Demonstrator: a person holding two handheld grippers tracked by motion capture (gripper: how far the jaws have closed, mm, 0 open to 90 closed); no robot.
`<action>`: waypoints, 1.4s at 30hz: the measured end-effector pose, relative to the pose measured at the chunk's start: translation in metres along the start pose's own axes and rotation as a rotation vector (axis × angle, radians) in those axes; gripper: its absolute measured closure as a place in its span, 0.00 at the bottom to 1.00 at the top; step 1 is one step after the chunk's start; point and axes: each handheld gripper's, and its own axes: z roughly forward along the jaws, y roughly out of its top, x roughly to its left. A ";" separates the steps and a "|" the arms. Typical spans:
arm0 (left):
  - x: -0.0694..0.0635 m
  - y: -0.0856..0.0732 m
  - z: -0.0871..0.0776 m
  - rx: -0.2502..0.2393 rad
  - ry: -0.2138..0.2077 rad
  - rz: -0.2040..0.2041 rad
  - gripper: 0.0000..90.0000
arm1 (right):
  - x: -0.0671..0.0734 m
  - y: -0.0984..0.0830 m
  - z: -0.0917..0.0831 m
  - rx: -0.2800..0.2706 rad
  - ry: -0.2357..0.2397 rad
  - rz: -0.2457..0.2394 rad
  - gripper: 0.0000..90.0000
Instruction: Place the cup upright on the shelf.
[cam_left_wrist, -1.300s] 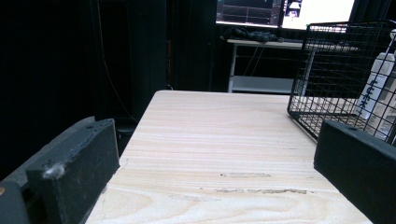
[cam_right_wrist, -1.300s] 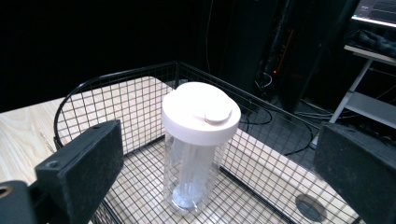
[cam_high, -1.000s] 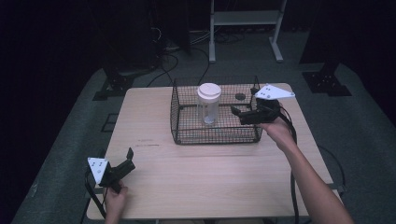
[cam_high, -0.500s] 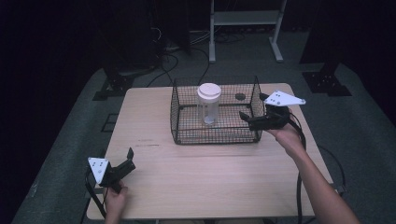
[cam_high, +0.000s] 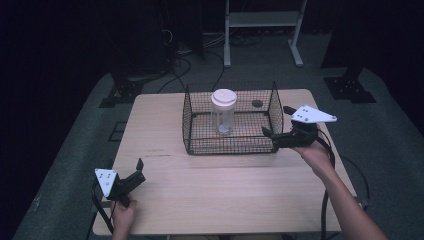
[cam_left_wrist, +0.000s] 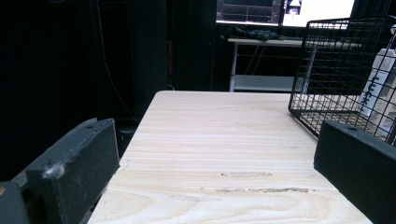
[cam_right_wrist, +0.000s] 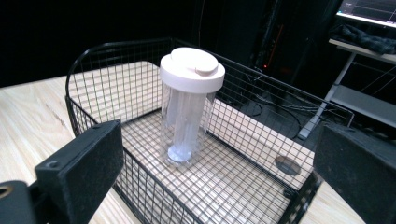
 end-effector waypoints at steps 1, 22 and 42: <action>0.000 0.000 0.000 0.000 0.000 0.000 0.00 | 0.001 -0.001 -0.002 -0.001 -0.002 0.000 0.01; 0.000 0.000 0.000 0.000 -0.003 0.003 0.00 | 0.008 -0.033 -0.030 0.016 -0.009 0.011 0.01; 0.000 0.000 -0.001 0.002 -0.003 0.008 0.00 | 0.010 -0.067 -0.050 0.027 -0.040 0.058 0.01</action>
